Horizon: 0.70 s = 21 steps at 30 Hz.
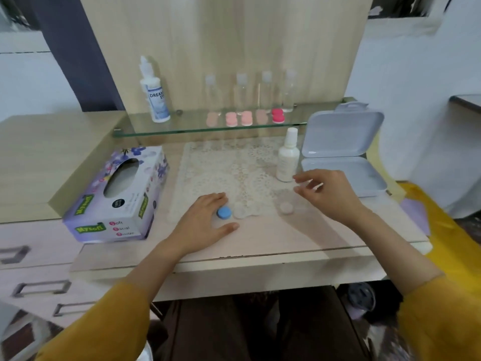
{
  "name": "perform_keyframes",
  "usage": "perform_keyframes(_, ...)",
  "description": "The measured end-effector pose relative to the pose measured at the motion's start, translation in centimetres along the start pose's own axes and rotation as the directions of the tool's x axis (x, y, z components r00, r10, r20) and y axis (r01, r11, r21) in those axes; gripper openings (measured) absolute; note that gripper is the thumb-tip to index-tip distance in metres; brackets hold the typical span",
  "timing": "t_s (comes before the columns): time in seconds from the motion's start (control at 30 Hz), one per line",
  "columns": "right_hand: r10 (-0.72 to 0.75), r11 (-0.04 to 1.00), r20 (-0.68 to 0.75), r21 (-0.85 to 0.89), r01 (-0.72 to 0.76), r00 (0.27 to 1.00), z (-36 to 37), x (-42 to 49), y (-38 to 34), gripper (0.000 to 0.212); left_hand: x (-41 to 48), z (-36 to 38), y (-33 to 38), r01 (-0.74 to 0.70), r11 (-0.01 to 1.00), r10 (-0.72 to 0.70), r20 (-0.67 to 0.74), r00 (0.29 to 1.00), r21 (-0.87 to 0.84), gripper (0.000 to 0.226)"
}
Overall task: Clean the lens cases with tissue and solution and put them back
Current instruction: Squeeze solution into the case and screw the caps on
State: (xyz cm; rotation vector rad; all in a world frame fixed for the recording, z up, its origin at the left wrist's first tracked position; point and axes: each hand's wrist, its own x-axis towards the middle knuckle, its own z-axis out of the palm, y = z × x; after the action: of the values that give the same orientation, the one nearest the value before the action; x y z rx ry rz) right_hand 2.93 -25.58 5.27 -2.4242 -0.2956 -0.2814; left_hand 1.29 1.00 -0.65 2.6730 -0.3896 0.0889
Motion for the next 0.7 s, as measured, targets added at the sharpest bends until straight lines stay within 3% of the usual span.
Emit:
perform_keyframes(0.13, 0.057, 0.998, -0.093, 0.007, -0.056, 0.994, -0.7, 2.3, 0.8, 0.031, 0.0, 0.4, -0.3, -0.02, 1.0, 0.02, -0.039, 0.999, 0.005, 0.097)
perform_keyframes(0.37, 0.203, 0.978, -0.113, 0.074, -0.196, 0.973, 1.4, 5.9, 1.3, 0.056, -0.1, 0.4, -0.2, -0.027, 0.999, 0.025, -0.052, 0.998, -0.029, 0.096)
perform_keyframes(0.53, 0.27, 0.954, -0.117, 0.168, -0.249, 0.956, 3.1, 6.9, 1.0, 0.049, -0.2, 0.3, -0.3, -0.039, 0.999, 0.038, -0.045, 0.998, -0.03, 0.074)
perform_keyframes(0.7, 0.283, 0.946, -0.171, 0.213, -0.245, 0.944, 3.6, 6.8, 0.8, 0.044, -0.3, 0.3, -0.2, -0.032, 0.998, 0.03, -0.036, 0.999, -0.053, 0.079)
